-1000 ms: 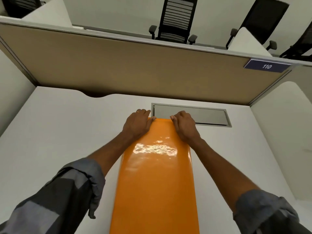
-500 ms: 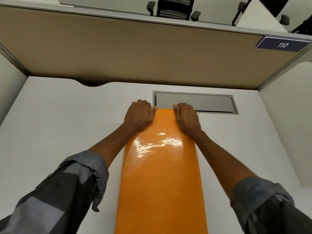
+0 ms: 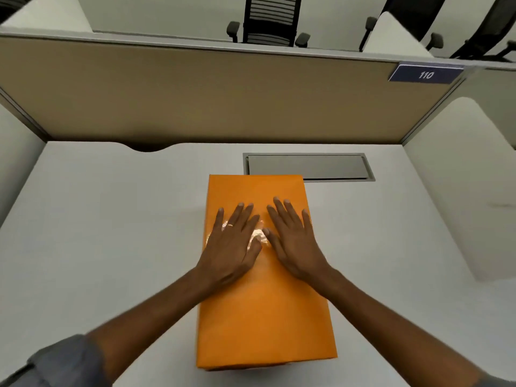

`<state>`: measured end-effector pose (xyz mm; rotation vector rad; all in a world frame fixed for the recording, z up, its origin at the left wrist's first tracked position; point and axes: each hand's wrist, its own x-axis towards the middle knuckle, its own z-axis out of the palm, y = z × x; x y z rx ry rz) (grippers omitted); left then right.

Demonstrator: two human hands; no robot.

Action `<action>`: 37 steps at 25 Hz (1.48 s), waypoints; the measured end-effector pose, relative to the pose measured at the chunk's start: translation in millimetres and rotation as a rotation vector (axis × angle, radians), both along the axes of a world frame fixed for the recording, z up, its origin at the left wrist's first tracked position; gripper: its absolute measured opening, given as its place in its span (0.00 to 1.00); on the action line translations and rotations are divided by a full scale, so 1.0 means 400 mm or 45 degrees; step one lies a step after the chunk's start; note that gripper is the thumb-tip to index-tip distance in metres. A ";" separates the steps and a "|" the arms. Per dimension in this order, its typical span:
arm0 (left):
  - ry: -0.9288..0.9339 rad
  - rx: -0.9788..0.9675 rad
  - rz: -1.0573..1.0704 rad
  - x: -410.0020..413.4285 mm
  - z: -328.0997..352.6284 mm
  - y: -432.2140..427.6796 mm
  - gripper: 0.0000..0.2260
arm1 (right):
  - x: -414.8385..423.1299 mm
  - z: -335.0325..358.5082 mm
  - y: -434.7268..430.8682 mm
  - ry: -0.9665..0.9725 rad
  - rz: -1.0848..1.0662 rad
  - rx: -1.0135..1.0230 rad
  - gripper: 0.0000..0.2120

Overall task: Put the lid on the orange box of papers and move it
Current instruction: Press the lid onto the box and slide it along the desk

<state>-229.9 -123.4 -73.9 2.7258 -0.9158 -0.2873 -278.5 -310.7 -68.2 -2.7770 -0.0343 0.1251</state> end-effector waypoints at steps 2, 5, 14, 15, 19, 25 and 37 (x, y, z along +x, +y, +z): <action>-0.031 0.043 0.026 -0.106 -0.020 0.040 0.34 | -0.106 -0.020 0.040 0.060 0.029 -0.070 0.33; -0.111 0.019 0.064 -0.218 -0.044 0.080 0.33 | -0.188 -0.051 0.071 0.052 0.024 -0.212 0.33; -0.169 0.097 0.098 -0.260 -0.085 0.088 0.33 | -0.213 -0.085 0.092 -0.019 -0.018 -0.216 0.32; -0.175 0.098 0.093 -0.259 -0.078 0.091 0.33 | -0.211 -0.078 0.088 -0.006 0.000 -0.178 0.33; -0.121 -0.091 0.313 -0.301 -0.020 0.110 0.36 | -0.238 -0.006 0.035 0.037 -0.066 0.296 0.35; 0.689 -0.837 0.824 -0.461 -0.004 0.231 0.27 | -0.497 -0.029 -0.047 0.205 -0.701 1.053 0.34; 0.963 -1.066 1.211 -0.481 0.028 0.248 0.21 | -0.542 -0.011 -0.060 0.549 -0.735 1.497 0.12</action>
